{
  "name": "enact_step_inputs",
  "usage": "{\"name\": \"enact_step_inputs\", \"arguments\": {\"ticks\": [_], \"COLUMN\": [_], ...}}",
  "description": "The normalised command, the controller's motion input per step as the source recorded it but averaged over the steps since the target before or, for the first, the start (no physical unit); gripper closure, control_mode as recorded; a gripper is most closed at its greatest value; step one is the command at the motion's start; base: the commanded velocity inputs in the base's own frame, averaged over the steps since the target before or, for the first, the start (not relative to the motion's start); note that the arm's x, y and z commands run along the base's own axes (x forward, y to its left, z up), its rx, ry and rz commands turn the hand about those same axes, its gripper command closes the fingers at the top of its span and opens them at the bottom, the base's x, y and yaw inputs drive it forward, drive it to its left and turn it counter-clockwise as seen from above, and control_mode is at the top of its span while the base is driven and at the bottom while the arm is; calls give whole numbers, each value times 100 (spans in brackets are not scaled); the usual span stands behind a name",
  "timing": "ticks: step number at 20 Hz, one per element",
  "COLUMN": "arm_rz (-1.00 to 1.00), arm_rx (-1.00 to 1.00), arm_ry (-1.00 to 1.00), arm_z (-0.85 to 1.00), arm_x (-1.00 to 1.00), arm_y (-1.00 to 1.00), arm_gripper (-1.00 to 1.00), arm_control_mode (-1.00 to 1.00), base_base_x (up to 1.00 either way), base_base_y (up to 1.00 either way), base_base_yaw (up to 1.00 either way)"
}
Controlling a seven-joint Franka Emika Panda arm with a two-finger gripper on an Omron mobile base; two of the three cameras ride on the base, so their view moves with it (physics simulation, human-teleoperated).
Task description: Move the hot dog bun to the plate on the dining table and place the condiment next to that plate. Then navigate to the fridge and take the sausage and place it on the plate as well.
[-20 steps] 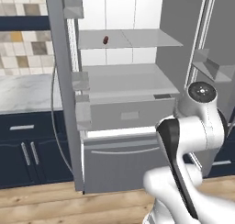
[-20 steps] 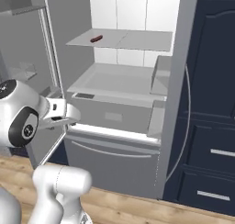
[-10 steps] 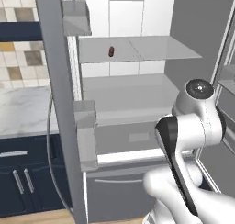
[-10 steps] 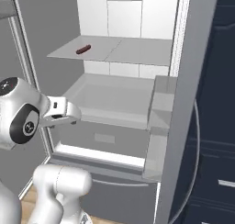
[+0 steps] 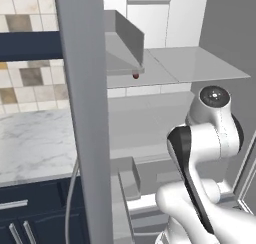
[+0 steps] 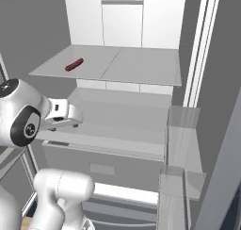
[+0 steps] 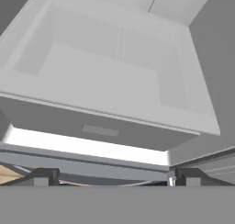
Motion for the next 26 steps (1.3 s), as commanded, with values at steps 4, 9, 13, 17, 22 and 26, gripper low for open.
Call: {"name": "enact_step_inputs", "arguments": {"ticks": [4, 9, 13, 17, 22, 26], "arm_rz": [0, 0, -2, -6, -6, 0], "arm_rx": [0, 1, -1, -6, 5, 20], "arm_ry": [0, 0, 0, -9, -10, -10], "arm_z": [0, 17, 40, 50, 38, 24], "arm_x": [0, 32, 26, 4, 33, 54], "arm_y": [0, 3, 23, 56, 53, 31], "arm_gripper": [-100, -100, -100, -100, -100, -100], "arm_control_mode": [100, -100, -100, -100, -100, -100], "base_base_x": [90, 31, 0, 0, 0, 0], "base_base_y": [-20, -1, 0, 0, 0, 0], "base_base_yaw": [3, 2, 0, 0, 0, 0]}}
